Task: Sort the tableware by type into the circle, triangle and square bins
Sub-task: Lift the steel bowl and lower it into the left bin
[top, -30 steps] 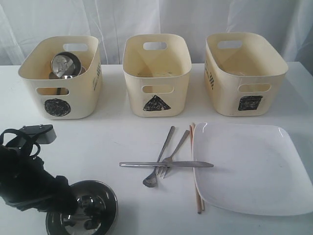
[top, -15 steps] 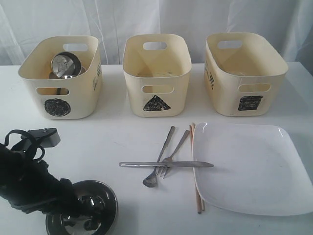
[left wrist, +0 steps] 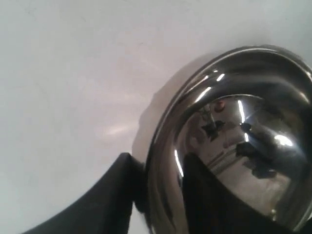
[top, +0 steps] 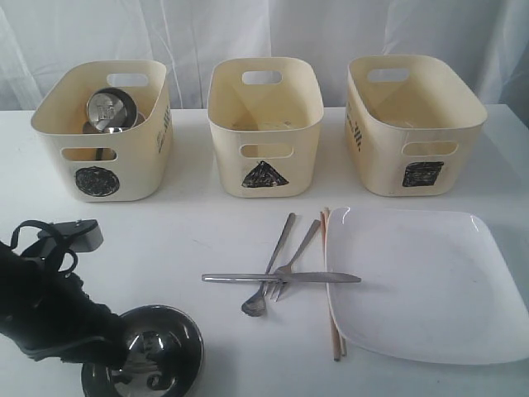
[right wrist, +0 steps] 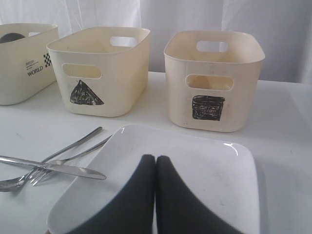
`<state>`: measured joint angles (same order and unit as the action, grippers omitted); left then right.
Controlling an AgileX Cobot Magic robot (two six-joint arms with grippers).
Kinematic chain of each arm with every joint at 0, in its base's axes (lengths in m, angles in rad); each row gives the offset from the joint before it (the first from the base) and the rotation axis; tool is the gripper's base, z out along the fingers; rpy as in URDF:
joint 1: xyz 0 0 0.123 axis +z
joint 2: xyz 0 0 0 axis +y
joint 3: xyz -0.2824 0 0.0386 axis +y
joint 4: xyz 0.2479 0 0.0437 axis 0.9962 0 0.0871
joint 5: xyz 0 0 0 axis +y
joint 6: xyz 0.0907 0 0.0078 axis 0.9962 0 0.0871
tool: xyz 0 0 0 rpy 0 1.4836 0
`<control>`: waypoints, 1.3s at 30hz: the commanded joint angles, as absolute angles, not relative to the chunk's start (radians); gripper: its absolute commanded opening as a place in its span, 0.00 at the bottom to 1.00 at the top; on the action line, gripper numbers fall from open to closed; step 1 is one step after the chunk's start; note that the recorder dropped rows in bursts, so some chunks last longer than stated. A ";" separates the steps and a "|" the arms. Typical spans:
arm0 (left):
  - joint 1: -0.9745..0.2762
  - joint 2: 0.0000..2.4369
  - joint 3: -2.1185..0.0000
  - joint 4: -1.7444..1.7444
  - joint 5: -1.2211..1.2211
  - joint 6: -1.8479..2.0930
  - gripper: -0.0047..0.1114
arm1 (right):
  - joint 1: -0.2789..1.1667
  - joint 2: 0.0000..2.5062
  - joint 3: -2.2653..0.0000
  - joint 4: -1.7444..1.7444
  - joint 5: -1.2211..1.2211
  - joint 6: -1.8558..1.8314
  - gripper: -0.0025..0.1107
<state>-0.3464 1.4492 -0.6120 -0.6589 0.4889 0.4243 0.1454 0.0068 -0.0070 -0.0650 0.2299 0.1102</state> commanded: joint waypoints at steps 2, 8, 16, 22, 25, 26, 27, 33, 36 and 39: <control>-0.351 1.450 -0.605 -0.672 0.505 0.450 0.21 | 0.139 0.000 0.000 -0.069 0.221 0.109 0.02; -0.351 1.434 -0.613 -0.672 0.508 0.450 0.06 | 0.139 0.000 0.000 -0.069 0.221 0.109 0.02; -0.348 1.353 -0.674 -0.647 0.550 0.448 0.04 | 0.139 0.000 0.000 -0.069 0.221 0.109 0.02; -0.292 1.260 -0.815 -0.487 0.575 0.405 0.04 | 0.139 0.000 0.000 -0.069 0.221 0.109 0.02; -0.247 1.244 -0.915 -0.380 0.565 0.349 0.04 | 0.139 0.000 0.000 -0.069 0.221 0.109 0.02; -0.229 1.247 -0.955 -0.347 0.555 0.318 0.04 | 0.139 0.000 0.000 -0.069 0.221 0.109 0.02; -0.213 1.251 -0.992 -0.325 0.533 0.296 0.04 | 0.139 0.000 0.000 -0.069 0.221 0.109 0.02; -0.148 1.343 -1.222 -0.279 0.464 0.287 0.04 | 0.139 0.000 0.000 -0.069 0.221 0.109 0.02; -0.123 1.423 -1.329 -0.274 0.464 0.276 0.04 | 0.139 0.000 0.000 -0.069 0.221 0.109 0.02; -0.108 1.518 -1.431 -0.268 0.457 0.276 0.04 | 0.139 0.000 0.000 -0.069 0.221 0.109 0.02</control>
<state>-0.1240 1.4532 -1.3605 -0.2681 0.4620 0.2906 0.1454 0.0068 -0.0070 -0.0650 0.2299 0.1102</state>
